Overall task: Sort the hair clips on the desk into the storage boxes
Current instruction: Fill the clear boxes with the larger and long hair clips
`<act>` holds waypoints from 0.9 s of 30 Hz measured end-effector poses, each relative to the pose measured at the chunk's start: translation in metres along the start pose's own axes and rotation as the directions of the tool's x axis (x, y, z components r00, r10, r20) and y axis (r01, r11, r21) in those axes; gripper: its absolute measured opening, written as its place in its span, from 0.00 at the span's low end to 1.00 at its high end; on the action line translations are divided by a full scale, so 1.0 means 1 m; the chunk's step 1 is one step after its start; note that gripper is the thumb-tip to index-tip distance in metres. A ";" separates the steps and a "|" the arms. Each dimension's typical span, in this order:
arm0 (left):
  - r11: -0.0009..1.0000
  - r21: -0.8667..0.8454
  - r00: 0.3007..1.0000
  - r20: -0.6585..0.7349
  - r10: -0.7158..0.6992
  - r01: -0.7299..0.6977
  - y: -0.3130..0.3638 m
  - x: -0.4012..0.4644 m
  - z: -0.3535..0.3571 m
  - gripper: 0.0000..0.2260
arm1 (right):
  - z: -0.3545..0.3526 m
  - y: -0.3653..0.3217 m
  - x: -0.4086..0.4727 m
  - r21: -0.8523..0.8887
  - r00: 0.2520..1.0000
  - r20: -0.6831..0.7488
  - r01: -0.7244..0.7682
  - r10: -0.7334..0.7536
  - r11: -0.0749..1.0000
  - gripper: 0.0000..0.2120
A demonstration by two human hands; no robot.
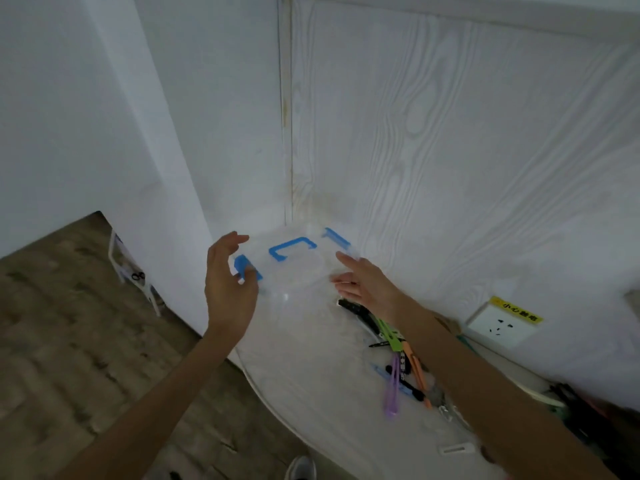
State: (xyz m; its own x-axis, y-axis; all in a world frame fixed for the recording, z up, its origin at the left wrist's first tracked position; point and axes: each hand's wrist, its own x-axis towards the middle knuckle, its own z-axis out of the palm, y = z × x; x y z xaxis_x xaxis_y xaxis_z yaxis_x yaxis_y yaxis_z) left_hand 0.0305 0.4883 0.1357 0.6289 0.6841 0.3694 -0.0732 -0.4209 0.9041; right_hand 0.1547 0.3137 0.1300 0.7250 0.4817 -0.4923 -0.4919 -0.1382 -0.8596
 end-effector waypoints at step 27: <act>0.784 0.212 0.793 0.060 -0.606 0.583 -0.068 -0.067 -0.023 0.20 | -0.015 0.089 -0.004 -0.377 0.934 -0.313 0.043 -0.171 0.925 0.18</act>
State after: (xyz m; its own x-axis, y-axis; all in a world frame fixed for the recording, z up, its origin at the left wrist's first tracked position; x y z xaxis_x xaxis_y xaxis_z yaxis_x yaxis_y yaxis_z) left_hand -0.0250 0.4848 0.0540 0.5895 0.7620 -0.2679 0.4736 -0.0574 0.8789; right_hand 0.1148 0.2867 0.0535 0.9125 0.2025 -0.3553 -0.2417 -0.4337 -0.8680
